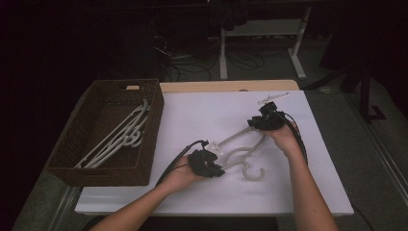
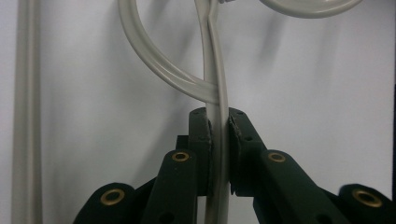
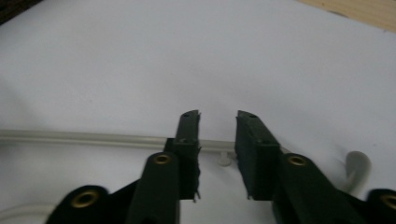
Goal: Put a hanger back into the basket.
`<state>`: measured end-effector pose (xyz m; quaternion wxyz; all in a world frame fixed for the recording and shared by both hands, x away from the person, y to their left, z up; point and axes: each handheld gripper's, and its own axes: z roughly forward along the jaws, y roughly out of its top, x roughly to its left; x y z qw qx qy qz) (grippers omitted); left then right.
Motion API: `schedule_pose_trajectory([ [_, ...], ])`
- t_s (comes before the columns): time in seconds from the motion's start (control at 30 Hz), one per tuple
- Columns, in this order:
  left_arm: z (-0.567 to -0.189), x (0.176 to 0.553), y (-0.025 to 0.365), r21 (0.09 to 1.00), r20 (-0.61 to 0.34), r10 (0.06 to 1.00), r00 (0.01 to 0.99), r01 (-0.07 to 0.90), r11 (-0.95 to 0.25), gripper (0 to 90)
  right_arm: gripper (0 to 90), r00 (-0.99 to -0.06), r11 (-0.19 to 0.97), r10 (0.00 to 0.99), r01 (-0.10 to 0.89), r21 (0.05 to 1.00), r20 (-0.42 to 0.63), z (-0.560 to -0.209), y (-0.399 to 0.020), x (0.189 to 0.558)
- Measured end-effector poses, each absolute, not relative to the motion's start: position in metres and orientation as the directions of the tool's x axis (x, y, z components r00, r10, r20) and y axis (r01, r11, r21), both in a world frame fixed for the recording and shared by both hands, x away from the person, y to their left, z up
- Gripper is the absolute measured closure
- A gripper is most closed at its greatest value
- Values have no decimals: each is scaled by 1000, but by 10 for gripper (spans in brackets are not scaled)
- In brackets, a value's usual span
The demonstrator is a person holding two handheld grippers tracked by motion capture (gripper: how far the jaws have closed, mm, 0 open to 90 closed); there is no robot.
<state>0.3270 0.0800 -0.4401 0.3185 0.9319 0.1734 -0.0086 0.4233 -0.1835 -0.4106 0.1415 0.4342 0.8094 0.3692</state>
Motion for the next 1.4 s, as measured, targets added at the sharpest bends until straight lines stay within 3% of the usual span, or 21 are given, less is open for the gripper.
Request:
schedule_pose_trajectory([
  [0.2,-419,336,97,622,-123,371,921,363,-694,818,407,-581,339,809,583,738,87,-397,-201,399],
  [0.33,-405,344,108,641,-129,414,901,395,-659,819,304,-589,329,802,571,752,96,-390,-215,380],
  [0.67,-349,355,137,684,-118,500,858,436,-585,822,146,-645,332,755,534,778,120,-397,-230,340],
  [1.1,-262,358,196,761,-29,561,827,382,-524,824,135,-665,376,740,536,756,104,-416,-222,329],
  [1.4,-250,352,271,785,-27,643,765,415,-461,824,135,-653,381,751,550,743,98,-420,-224,331],
])
